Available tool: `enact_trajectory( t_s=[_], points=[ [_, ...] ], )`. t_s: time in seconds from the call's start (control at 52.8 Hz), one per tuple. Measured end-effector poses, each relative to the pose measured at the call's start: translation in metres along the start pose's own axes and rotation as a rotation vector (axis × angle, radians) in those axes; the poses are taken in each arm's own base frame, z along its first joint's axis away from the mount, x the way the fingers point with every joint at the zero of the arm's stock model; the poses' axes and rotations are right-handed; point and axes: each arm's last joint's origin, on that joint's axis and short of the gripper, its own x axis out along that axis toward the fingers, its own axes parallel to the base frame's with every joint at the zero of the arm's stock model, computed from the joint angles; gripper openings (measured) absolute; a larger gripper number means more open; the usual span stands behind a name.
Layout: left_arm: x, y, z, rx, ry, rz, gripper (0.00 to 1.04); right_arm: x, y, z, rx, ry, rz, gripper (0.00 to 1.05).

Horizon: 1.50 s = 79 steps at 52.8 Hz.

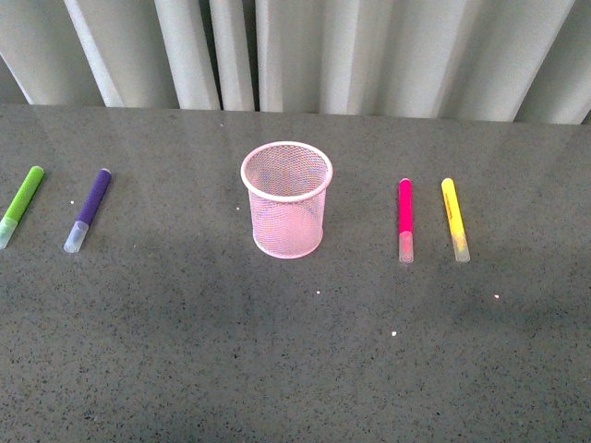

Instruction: Insert purple and pink pens into pink cup

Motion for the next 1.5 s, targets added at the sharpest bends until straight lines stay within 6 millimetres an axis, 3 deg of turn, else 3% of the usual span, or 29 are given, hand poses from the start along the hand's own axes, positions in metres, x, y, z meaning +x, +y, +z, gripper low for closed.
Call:
enact_trajectory(
  t_s=[1.498],
  points=[
    [0.0003, 0.0000, -0.0006, -0.012, 0.014, 0.017, 0.98, 0.0000, 0.0000, 0.0000, 0.000, 0.000, 0.000, 0.98]
  ],
)
